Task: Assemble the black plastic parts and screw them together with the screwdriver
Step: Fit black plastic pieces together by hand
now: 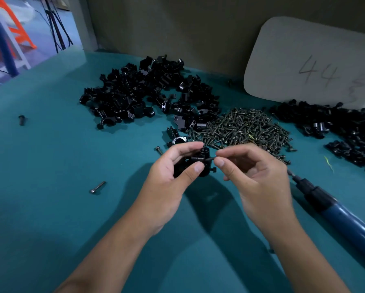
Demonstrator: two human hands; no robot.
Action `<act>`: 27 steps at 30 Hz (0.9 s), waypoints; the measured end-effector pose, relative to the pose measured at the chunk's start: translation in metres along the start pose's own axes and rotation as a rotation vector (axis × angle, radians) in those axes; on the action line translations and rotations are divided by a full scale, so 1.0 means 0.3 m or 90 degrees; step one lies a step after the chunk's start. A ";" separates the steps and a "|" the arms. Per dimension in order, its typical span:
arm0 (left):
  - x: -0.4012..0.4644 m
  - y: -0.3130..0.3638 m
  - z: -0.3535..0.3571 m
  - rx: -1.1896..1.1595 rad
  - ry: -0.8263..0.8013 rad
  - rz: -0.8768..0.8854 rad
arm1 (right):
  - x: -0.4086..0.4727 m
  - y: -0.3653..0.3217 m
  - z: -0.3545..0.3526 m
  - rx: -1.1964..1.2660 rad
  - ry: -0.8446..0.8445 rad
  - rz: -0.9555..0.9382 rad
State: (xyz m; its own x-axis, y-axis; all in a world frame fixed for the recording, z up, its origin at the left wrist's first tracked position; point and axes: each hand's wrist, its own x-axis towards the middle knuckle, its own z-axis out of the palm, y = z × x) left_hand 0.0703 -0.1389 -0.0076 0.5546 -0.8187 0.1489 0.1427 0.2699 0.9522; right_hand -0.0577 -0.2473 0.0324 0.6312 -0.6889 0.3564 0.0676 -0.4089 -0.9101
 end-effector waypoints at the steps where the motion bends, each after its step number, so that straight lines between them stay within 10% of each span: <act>1: 0.000 0.001 0.000 0.003 0.000 0.006 | -0.002 0.001 0.003 0.010 0.012 0.000; 27: -0.011 0.003 0.019 0.085 0.047 0.065 | -0.020 -0.003 0.018 -0.146 0.000 -0.005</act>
State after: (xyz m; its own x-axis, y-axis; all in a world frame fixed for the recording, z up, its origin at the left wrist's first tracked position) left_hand 0.0639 -0.1390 -0.0058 0.6195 -0.7501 0.2315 -0.0246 0.2763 0.9608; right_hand -0.0575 -0.2396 0.0300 0.6315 -0.6850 0.3631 -0.1048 -0.5395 -0.8355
